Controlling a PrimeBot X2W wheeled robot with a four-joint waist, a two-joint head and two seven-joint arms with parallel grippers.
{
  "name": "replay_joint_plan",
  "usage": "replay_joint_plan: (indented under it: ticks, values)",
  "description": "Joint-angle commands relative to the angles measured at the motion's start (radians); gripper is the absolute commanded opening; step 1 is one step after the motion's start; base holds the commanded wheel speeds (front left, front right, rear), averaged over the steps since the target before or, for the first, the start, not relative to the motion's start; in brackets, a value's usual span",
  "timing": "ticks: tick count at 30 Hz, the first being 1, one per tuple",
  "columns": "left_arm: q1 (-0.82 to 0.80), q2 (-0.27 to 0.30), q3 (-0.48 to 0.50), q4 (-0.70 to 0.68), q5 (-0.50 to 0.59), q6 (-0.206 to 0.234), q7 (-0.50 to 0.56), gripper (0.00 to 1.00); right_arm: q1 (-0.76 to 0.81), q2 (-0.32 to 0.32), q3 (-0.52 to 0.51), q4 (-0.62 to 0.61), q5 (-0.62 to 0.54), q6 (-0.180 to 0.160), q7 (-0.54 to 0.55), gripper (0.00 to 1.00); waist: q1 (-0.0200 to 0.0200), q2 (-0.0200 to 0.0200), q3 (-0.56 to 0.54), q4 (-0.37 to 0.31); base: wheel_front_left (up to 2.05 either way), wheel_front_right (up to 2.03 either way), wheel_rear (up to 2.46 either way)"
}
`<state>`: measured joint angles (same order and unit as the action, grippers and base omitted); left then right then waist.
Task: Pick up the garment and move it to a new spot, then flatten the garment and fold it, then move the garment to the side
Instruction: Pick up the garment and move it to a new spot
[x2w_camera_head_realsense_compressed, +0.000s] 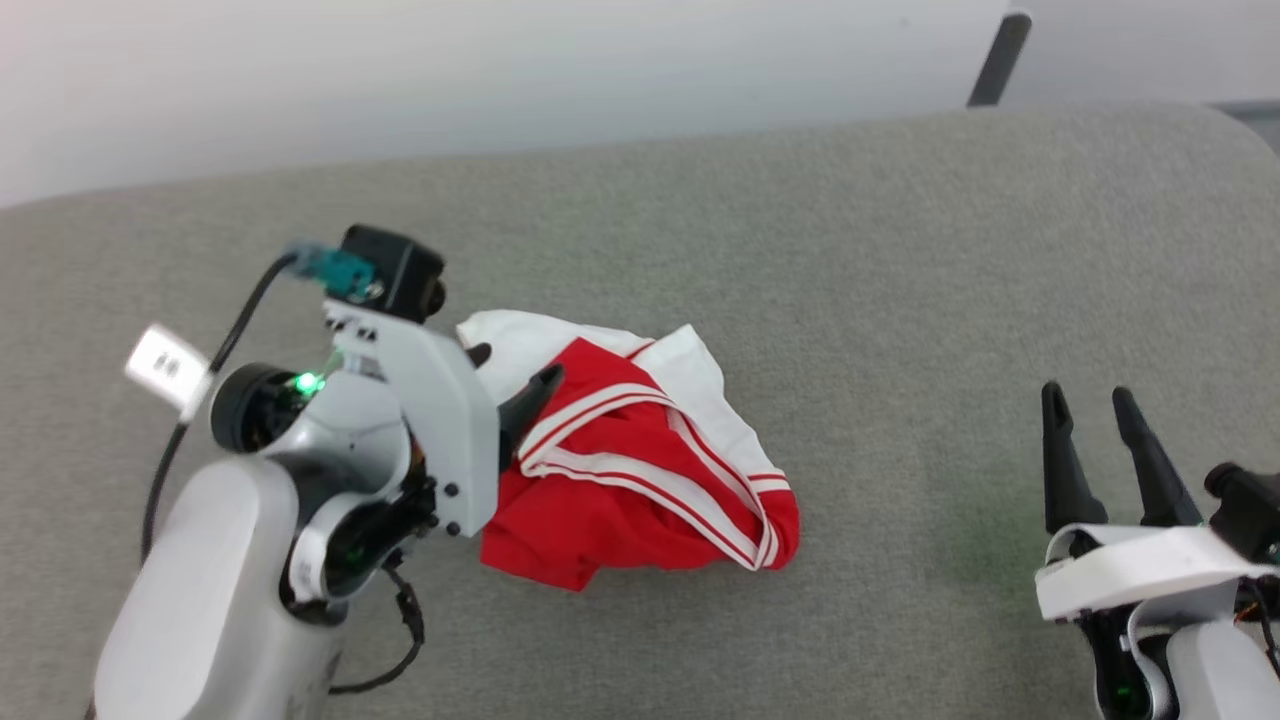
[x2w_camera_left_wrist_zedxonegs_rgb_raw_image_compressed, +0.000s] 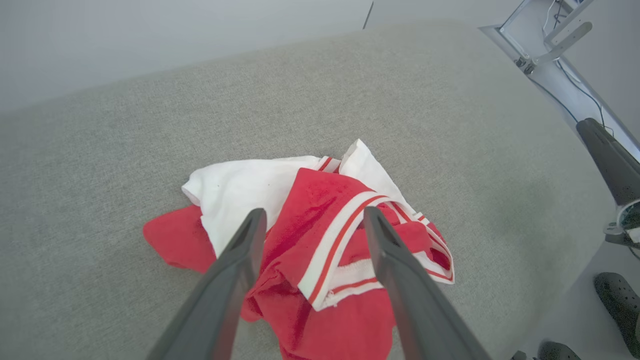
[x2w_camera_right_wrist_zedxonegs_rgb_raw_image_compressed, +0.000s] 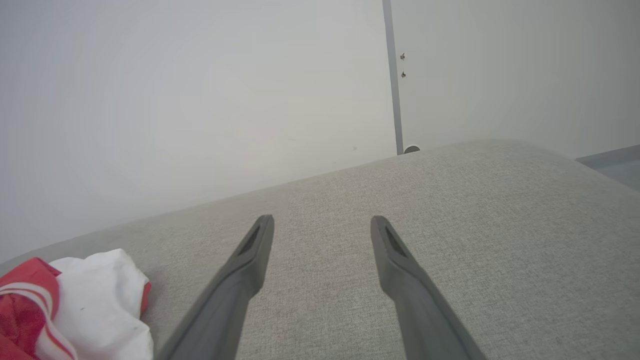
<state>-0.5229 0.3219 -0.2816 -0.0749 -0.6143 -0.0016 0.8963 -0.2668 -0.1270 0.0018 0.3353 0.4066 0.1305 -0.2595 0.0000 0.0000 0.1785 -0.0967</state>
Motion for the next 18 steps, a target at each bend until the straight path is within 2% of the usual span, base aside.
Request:
replay_joint_plan:
  ticks: [1,10,18]
  values:
    - [0.033,0.002,0.014,-0.002,0.011,-0.017,-0.062,1.0,0.023,-0.007,0.008,-0.006,-0.01,0.0,0.0,1.0,0.0,0.0,-0.039,0.032,0.0,0.0,0.0]
    - [0.164,-0.002,0.077,0.036,0.063,-0.069,-0.426,1.0,0.08,-0.027,0.023,-0.034,-0.03,0.0,0.003,1.0,0.0,0.0,-0.114,0.089,0.0,0.0,0.0]
    - [0.285,-0.004,0.136,0.111,0.106,-0.071,-0.711,1.0,0.133,-0.032,0.021,-0.048,-0.056,0.0,0.011,1.0,0.0,0.0,-0.174,0.133,0.0,0.0,0.0]
